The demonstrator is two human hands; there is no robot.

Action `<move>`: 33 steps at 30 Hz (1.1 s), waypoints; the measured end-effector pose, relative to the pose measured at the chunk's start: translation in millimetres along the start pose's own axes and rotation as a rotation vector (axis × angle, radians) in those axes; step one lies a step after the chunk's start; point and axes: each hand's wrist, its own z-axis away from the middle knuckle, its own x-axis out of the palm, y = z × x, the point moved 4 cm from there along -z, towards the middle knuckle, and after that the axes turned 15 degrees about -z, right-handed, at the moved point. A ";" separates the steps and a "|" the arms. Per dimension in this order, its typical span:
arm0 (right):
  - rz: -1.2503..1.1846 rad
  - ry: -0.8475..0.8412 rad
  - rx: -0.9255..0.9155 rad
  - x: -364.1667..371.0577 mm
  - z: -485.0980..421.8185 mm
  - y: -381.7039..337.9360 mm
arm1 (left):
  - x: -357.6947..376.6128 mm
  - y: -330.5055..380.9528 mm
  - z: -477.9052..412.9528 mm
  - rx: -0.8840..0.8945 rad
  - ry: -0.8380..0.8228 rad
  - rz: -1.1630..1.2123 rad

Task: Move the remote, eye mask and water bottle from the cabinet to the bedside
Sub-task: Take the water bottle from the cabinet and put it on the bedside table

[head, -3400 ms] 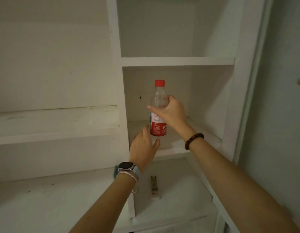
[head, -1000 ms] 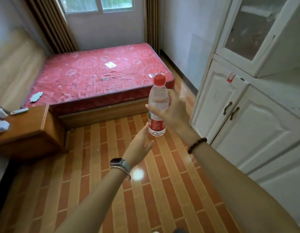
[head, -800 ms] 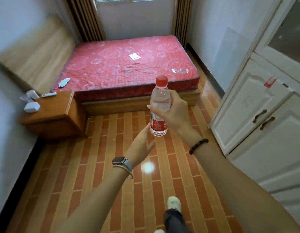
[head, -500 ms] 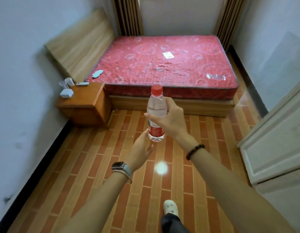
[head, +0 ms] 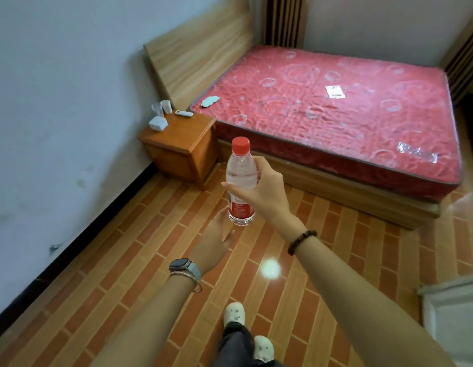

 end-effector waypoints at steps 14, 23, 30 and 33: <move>0.038 -0.169 0.009 70.5 -134.5 43.8 | -22.3 -86.7 -116.9 -0.094 0.073 0.026; 0.049 -0.214 0.017 128.5 -225.3 58.2 | -60.0 -145.4 -192.4 -0.190 0.090 0.047; 0.012 -0.279 0.056 160.7 -284.9 79.2 | -73.5 -180.9 -238.0 -0.234 0.110 0.067; 0.003 -0.313 0.053 173.1 -312.6 90.6 | -77.5 -192.8 -261.9 -0.272 0.126 0.070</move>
